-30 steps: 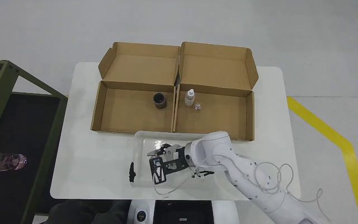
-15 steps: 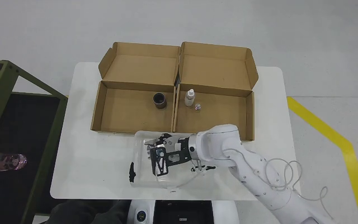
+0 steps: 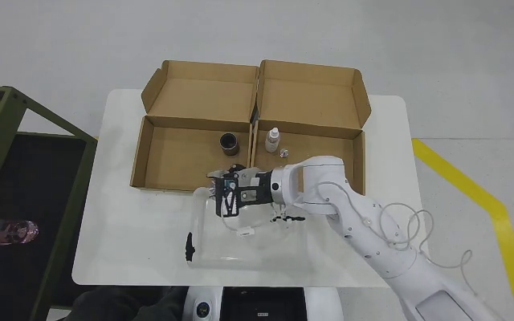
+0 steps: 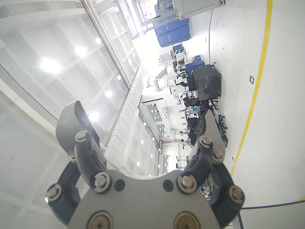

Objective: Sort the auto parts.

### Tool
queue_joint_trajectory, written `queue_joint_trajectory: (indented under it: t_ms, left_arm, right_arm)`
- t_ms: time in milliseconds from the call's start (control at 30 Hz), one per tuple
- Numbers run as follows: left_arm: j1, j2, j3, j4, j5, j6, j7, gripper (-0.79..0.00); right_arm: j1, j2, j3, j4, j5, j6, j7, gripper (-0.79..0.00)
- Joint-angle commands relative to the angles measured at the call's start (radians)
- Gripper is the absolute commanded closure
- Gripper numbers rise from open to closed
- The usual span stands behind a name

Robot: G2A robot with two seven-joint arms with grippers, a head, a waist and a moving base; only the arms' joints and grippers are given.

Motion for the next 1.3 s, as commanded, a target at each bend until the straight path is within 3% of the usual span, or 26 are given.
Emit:
queue_joint_trajectory:
  t_ms: [0,633,1267]
  left_arm:
    - [0.0,0.0,0.0,0.0,0.0,0.0,0.0,-0.785]
    - [0.0,0.0,0.0,0.0,0.0,0.0,0.0,-0.785]
    - [0.0,0.0,0.0,0.0,0.0,0.0,0.0,-0.785]
  right_arm:
    - [0.025,-0.006,-0.009,0.026,0.004,0.011,0.001,0.0]
    - [0.23,-0.096,-0.141,0.39,0.139,0.094,0.023,0.0]
    - [0.304,-0.174,-0.238,0.618,0.129,0.122,0.005,-0.003]
